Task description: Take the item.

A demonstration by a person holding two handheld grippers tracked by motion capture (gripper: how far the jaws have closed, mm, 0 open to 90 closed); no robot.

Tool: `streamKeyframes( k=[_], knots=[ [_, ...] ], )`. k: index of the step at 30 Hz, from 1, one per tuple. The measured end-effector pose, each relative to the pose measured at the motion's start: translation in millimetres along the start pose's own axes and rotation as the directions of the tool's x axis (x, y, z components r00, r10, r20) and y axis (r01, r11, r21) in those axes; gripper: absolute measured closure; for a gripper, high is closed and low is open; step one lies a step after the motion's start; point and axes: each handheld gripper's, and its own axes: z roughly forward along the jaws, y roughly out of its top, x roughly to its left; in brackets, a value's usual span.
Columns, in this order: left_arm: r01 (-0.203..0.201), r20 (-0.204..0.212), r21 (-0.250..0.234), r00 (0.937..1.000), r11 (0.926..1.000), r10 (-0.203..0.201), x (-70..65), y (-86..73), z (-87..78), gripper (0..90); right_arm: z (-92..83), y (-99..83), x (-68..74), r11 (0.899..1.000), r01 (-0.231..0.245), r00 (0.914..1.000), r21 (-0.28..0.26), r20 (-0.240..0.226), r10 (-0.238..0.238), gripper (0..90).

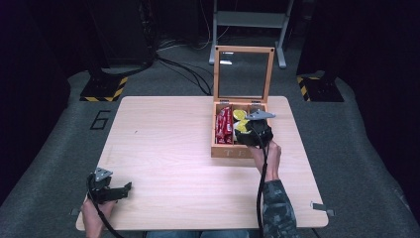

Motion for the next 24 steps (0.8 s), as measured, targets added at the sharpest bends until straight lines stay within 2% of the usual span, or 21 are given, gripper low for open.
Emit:
streamKeyframes(
  k=[12, 24],
  knots=[
    [0.002, 0.0, -0.002, 1.0, 1.0, -0.002, -0.2, 0.0, 0.1, 3.6, -8.9, 10.6, 16.7, 0.998, 0.039, 0.9991, -0.046, -0.017, -0.04, 37.4],
    [0.0, 0.0, -0.001, 1.0, 1.0, 0.0, 0.0, 0.0, 0.0, 3.5, -4.7, 18.1, 32.4, 0.996, 0.064, 0.9966, -0.058, -0.048, -0.067, 37.4]
  ],
)
